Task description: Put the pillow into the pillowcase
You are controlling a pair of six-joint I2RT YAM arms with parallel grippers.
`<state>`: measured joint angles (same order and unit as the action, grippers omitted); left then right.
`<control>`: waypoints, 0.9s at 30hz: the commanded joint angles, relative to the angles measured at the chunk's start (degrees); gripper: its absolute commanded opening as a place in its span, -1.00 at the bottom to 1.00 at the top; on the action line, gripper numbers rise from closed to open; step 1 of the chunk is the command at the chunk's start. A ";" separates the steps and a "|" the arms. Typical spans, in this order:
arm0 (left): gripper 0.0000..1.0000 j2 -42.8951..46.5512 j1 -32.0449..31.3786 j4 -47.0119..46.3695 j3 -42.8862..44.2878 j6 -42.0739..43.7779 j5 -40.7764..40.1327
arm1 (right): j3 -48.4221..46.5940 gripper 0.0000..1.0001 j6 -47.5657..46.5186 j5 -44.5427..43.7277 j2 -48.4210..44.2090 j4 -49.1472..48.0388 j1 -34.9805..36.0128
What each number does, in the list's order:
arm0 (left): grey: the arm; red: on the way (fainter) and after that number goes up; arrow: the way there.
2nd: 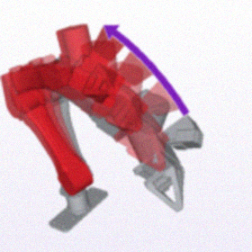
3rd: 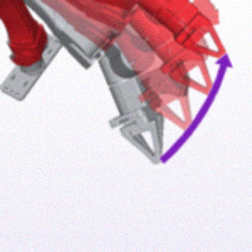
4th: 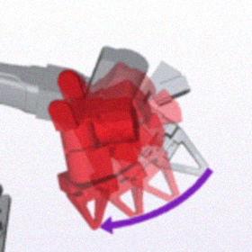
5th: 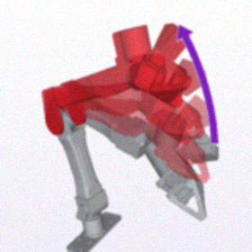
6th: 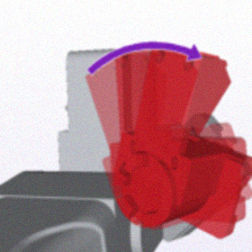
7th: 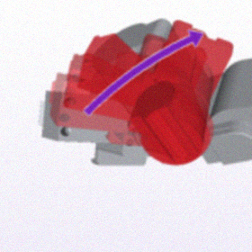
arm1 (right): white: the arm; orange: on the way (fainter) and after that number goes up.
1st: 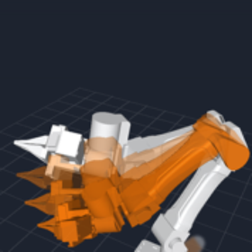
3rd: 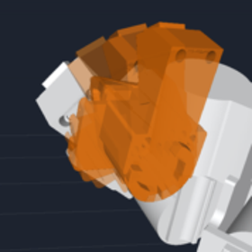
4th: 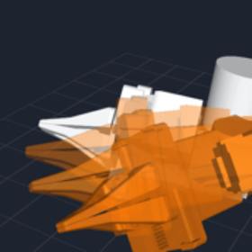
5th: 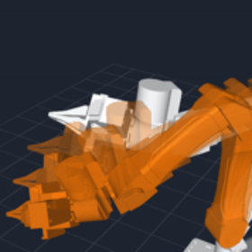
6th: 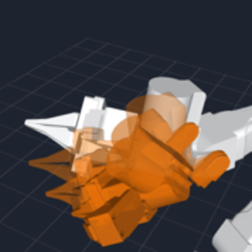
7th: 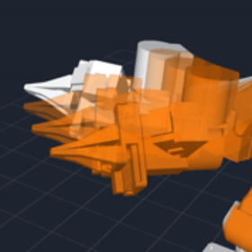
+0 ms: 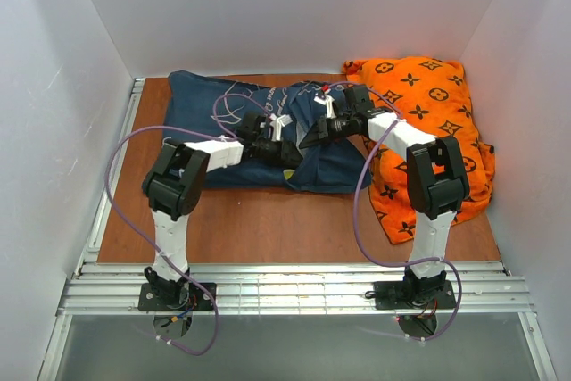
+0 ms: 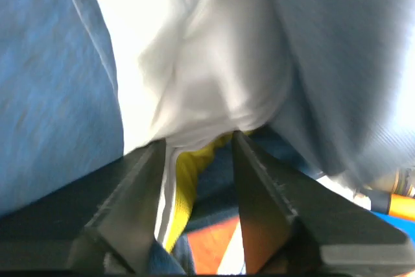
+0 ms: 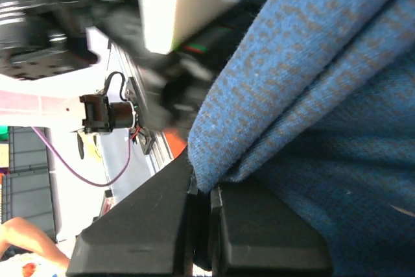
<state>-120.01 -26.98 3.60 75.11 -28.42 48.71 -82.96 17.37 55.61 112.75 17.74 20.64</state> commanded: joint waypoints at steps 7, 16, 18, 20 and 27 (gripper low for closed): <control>-0.04 27.88 7.38 17.29 -6.73 15.82 -14.64 | 1.31 -0.97 -2.51 -25.01 3.16 0.55 1.50; 0.13 27.20 4.14 27.95 -1.90 24.82 -35.35 | -4.49 0.32 0.64 -12.93 2.15 -1.47 6.78; 0.14 26.75 1.85 27.26 -2.34 25.35 -36.39 | -3.97 0.66 0.74 -11.24 -1.37 -2.09 4.77; 0.14 26.05 0.18 25.77 -3.30 25.44 -36.84 | -2.74 0.69 -0.66 -11.58 -5.77 -2.09 1.53; 0.12 19.73 -5.62 21.02 -1.38 28.16 -46.33 | 3.58 -0.11 -9.98 -18.97 -12.46 4.68 -2.54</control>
<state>-98.78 -31.03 26.70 71.72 -2.68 8.45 -82.41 12.16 38.79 101.56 18.76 17.78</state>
